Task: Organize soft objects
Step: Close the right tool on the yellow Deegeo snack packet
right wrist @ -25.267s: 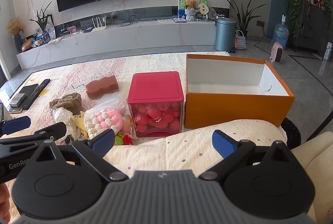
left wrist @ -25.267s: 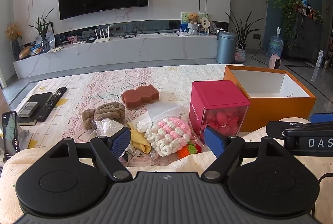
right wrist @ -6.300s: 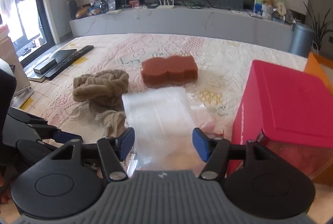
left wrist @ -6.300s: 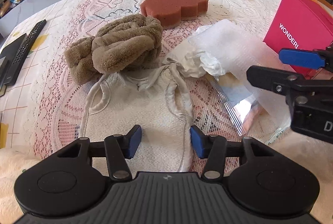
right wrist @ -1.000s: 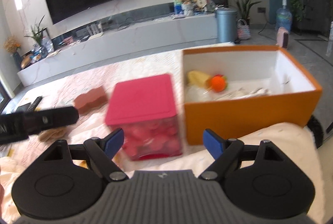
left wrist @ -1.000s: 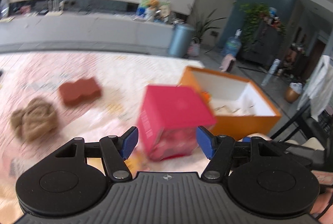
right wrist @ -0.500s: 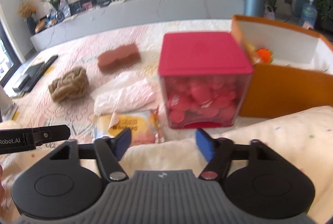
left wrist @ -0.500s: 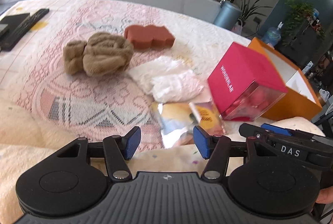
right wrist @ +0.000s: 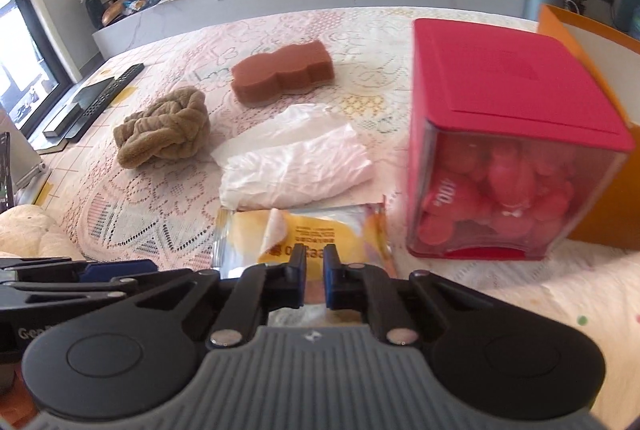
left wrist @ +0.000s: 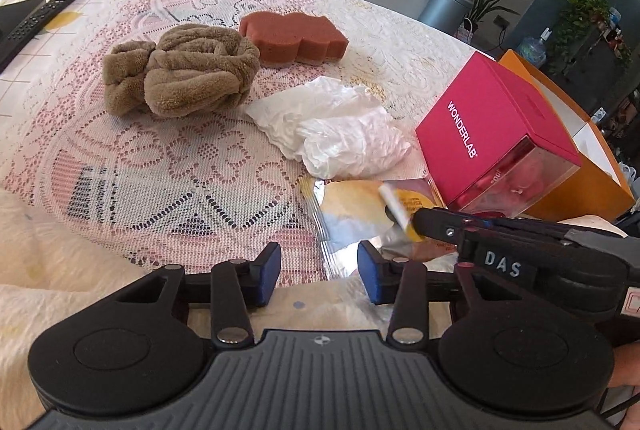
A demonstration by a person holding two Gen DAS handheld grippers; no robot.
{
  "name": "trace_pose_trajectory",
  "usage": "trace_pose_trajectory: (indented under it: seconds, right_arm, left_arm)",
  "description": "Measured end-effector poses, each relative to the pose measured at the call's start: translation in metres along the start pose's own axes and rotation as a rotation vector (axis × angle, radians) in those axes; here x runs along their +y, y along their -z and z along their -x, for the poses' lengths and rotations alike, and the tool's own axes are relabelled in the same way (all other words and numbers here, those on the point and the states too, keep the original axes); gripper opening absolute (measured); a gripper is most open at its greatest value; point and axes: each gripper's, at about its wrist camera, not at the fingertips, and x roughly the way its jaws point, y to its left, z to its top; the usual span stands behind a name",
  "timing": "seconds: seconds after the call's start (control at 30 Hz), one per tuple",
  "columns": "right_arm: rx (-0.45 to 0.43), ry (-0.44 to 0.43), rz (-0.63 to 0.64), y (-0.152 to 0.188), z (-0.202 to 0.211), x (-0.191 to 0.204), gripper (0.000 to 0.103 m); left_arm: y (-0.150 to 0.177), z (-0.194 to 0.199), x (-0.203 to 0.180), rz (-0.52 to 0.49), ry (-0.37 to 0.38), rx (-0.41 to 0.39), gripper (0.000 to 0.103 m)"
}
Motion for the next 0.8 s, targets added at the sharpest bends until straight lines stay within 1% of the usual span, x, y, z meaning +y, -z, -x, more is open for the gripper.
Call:
trace_pose_trajectory:
  seconds: [0.1, 0.2, 0.23, 0.3, 0.43, 0.53, 0.57, 0.6, 0.63, 0.7, 0.77, 0.8]
  right_arm:
    - [0.010, -0.012, 0.017, 0.000, -0.008, 0.003, 0.006]
    - [0.004, -0.011, 0.042, 0.002, -0.011, 0.006, 0.005]
    - [0.003, -0.010, 0.048, 0.003, -0.012, 0.007, 0.005]
    - [-0.001, -0.013, 0.051, 0.004, -0.013, 0.006, 0.005]
    - [-0.006, -0.023, 0.047, 0.005, -0.012, 0.005, 0.005]
    - [-0.012, -0.021, 0.054, 0.005, -0.010, 0.007, 0.007]
    - [-0.016, -0.021, 0.050, 0.006, -0.009, 0.006, 0.008]
    - [-0.021, -0.011, 0.042, 0.006, -0.008, 0.005, 0.016]
    - [-0.028, 0.007, 0.030, 0.006, -0.006, 0.004, 0.029]
    - [-0.038, 0.023, -0.009, 0.006, -0.001, -0.002, 0.044]
    - [-0.029, 0.024, -0.059, 0.005, 0.001, -0.009, 0.050]
    - [-0.021, 0.033, -0.084, 0.006, 0.000, -0.012, 0.061]
  left_arm:
    - [-0.002, -0.005, 0.001, 0.010, 0.020, 0.005, 0.044]
    - [-0.004, -0.012, 0.001, 0.016, 0.035, 0.020, 0.043]
    - [-0.005, -0.015, 0.000, 0.015, 0.037, 0.026, 0.041]
    - [-0.006, -0.020, -0.001, 0.010, 0.030, 0.041, 0.039]
    - [-0.007, -0.027, 0.000, 0.021, 0.021, 0.059, 0.039]
    - [-0.006, -0.029, -0.001, 0.010, -0.006, 0.069, 0.038]
    - [-0.006, -0.030, -0.001, 0.005, -0.019, 0.075, 0.036]
    - [-0.005, -0.031, -0.001, 0.003, -0.028, 0.077, 0.036]
    - [-0.005, -0.031, -0.001, 0.003, -0.030, 0.076, 0.035]
    - [-0.004, -0.031, -0.001, -0.004, -0.033, 0.075, 0.035]
    - [-0.004, -0.030, -0.003, -0.014, -0.038, 0.073, 0.033]
    - [-0.004, -0.030, -0.002, -0.015, -0.037, 0.073, 0.032]
